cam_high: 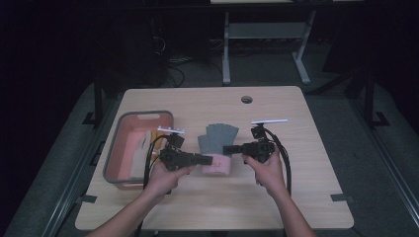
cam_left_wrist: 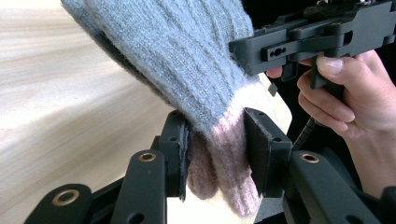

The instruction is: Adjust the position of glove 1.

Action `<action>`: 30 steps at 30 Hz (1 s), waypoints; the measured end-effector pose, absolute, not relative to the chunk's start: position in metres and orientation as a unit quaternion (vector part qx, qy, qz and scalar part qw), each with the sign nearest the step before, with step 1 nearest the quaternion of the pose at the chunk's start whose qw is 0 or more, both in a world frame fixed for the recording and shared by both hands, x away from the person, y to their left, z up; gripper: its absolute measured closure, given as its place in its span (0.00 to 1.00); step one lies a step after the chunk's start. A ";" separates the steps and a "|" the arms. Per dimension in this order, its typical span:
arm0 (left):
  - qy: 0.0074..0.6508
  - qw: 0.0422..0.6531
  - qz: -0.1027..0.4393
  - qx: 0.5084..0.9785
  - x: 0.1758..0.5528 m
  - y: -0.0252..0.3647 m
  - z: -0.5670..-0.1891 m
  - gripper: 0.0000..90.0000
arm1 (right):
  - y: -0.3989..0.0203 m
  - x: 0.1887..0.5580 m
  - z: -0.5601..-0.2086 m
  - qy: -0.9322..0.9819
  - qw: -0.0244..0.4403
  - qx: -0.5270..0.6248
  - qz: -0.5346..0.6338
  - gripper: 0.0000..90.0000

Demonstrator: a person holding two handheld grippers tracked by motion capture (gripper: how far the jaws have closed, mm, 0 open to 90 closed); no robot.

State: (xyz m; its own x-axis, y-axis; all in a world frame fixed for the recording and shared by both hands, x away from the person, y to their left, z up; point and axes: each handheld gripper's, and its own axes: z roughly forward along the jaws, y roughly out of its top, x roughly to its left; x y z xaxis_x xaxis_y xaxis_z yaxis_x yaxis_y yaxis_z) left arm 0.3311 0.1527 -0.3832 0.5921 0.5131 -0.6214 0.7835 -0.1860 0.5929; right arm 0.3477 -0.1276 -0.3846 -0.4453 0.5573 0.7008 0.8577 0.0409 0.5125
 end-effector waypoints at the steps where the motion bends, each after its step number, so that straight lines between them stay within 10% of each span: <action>1: 0.430 0.474 -0.142 0.755 0.331 0.153 -0.382 0.69 | -0.126 0.349 -0.384 -0.704 0.157 -0.502 -0.477 0.86; 30: 0.430 0.480 -0.126 0.754 0.340 0.184 -0.359 0.69 | -0.097 0.369 -0.360 -0.717 0.162 -0.477 -0.481 0.86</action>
State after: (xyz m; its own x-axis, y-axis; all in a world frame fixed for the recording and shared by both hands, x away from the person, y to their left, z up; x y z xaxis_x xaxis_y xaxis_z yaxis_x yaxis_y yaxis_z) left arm 0.3400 0.1841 -0.3587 0.5992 0.5272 -0.6025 0.7690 -0.1698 0.6163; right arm 0.3691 -0.0965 -0.3601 -0.4917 0.5291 0.6916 0.8406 0.0811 0.5356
